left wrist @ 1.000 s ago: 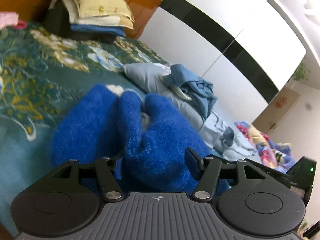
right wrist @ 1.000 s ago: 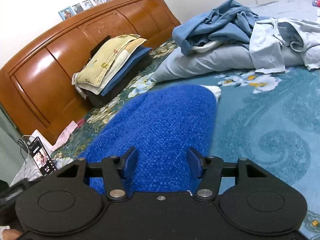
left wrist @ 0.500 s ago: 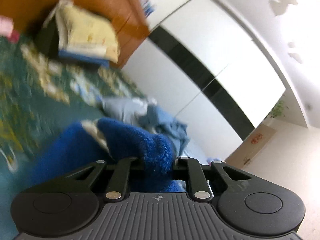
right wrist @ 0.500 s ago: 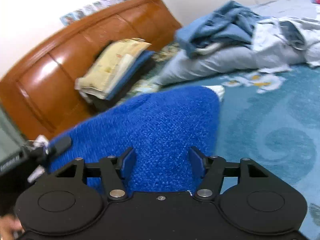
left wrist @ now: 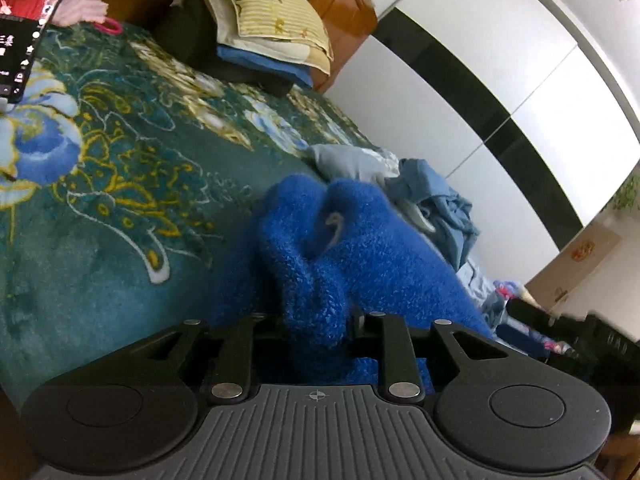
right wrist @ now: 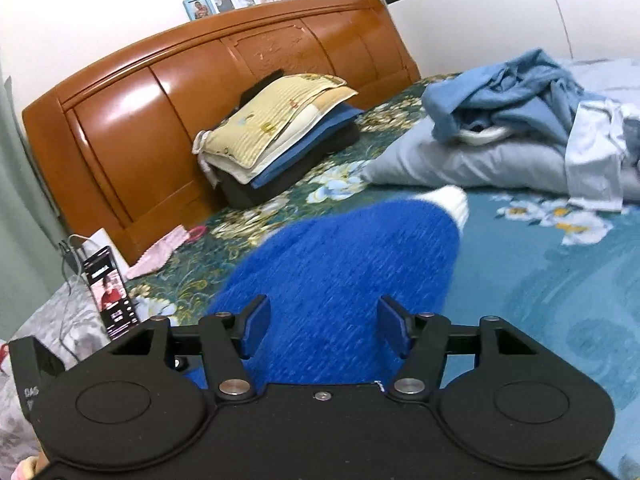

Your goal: Fold clothes

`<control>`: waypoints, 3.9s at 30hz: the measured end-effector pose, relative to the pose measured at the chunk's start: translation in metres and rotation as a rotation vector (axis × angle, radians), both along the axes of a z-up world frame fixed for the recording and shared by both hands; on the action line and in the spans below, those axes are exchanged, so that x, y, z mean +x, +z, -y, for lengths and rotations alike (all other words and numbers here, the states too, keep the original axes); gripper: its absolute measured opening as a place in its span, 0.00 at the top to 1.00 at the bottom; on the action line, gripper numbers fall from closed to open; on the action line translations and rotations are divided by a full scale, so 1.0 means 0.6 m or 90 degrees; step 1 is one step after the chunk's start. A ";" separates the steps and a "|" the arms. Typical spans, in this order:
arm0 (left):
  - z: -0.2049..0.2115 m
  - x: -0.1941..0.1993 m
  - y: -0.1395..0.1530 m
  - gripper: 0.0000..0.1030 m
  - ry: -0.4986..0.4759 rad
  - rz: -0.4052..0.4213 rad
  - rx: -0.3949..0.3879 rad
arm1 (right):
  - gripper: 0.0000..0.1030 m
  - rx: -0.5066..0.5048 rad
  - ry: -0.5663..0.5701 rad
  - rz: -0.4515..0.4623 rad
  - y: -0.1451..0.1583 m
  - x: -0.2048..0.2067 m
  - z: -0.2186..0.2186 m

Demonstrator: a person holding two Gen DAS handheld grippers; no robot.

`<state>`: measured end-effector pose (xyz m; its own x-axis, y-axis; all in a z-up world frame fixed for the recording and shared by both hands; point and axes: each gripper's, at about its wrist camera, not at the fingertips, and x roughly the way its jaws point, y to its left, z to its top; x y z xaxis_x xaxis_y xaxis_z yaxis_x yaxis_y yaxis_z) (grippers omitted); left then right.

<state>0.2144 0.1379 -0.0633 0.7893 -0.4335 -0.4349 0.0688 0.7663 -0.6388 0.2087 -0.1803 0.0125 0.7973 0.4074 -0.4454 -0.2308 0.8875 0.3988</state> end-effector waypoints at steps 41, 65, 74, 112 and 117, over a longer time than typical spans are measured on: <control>0.061 -0.024 0.042 0.73 -0.061 0.031 0.177 | 0.99 -0.112 0.121 -0.107 -0.055 -0.028 -0.050; 0.083 0.009 0.072 0.66 -0.048 0.044 0.170 | 0.85 -0.067 0.048 -0.073 -0.022 0.091 -0.021; 0.069 -0.001 0.089 0.62 -0.035 0.049 0.142 | 0.87 -0.064 0.047 -0.079 -0.018 0.097 -0.017; -0.004 -0.052 -0.029 0.01 0.146 -0.118 -0.150 | 0.01 0.150 -0.035 -0.125 -0.069 0.147 0.116; 0.002 -0.050 -0.032 0.01 0.181 -0.131 -0.165 | 0.01 0.140 -0.030 -0.148 -0.093 0.198 0.114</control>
